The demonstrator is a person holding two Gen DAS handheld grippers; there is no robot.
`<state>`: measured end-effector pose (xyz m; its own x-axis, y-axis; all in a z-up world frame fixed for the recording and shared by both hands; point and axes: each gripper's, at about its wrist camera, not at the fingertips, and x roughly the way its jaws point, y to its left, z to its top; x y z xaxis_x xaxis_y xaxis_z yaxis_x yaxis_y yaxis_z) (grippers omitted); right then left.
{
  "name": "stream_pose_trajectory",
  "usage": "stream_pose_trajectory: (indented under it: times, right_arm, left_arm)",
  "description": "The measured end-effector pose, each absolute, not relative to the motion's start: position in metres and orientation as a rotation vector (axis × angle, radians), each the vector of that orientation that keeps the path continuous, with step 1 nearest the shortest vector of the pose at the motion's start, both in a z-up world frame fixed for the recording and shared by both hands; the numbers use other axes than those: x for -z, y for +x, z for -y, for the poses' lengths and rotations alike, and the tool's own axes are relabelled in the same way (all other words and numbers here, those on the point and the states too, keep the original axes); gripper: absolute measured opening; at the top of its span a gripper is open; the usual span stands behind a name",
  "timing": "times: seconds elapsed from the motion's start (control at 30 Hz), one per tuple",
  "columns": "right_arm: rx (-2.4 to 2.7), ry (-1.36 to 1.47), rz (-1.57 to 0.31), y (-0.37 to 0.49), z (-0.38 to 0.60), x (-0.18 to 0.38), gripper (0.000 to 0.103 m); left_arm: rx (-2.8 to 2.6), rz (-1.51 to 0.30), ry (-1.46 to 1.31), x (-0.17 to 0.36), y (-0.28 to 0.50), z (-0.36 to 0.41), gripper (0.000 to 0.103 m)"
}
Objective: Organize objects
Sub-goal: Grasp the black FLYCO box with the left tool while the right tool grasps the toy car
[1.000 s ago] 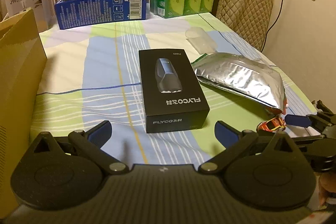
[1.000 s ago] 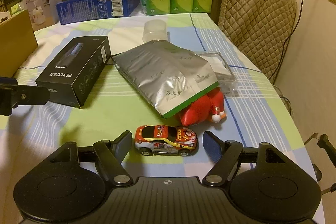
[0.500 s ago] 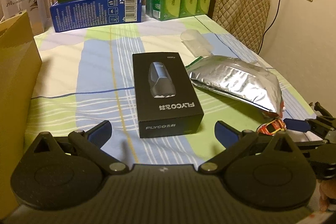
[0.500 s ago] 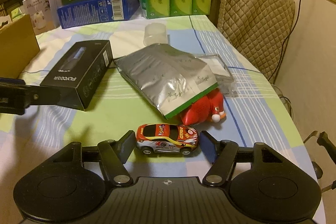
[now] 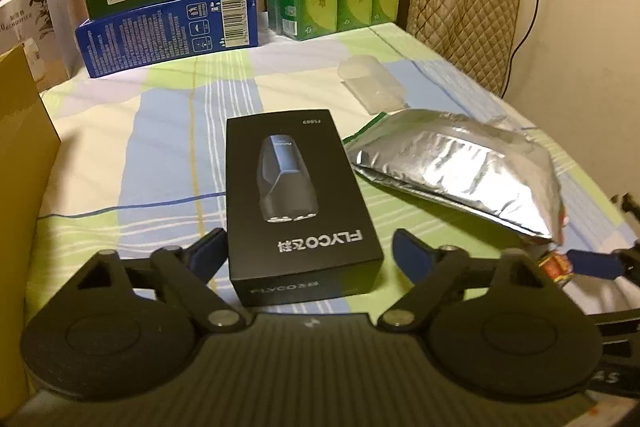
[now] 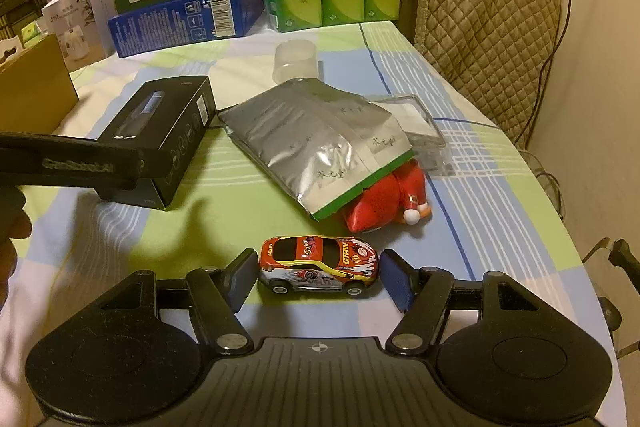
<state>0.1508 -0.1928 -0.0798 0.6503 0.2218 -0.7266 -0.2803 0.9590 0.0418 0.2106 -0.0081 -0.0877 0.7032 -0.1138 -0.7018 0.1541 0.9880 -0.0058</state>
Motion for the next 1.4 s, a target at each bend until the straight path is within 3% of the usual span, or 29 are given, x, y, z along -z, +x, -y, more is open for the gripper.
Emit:
stream_pose_trajectory:
  times: [0.43, 0.53, 0.87, 0.97, 1.1, 1.4]
  right_arm:
    - [-0.290, -0.057, -0.817, 0.128, 0.207, 0.063, 0.064]
    - [-0.287, -0.058, -0.820, 0.122, 0.211, 0.062, 0.064]
    - [-0.284, -0.058, -0.814, 0.124, 0.210, 0.057, 0.064]
    - [-0.289, -0.059, -0.811, 0.128, 0.208, 0.058, 0.064]
    - [-0.294, -0.056, -0.812, 0.131, 0.204, 0.061, 0.064]
    - [-0.296, -0.054, -0.813, 0.127, 0.205, 0.060, 0.064]
  left_arm:
    - [0.209, -0.859, 0.097, 0.062, 0.148, 0.005, 0.080]
    - [0.198, -0.881, 0.079, 0.060, 0.137, -0.002, 0.091]
    - [0.174, -0.889, 0.085, 0.064, 0.169, 0.006, 0.092]
    - [0.165, -0.918, 0.100, 0.073, 0.181, 0.009, 0.091]
    - [0.150, -0.953, 0.094, 0.082, 0.187, 0.008, 0.080]
    - [0.142, -0.926, 0.079, 0.077, 0.170, 0.003, 0.078]
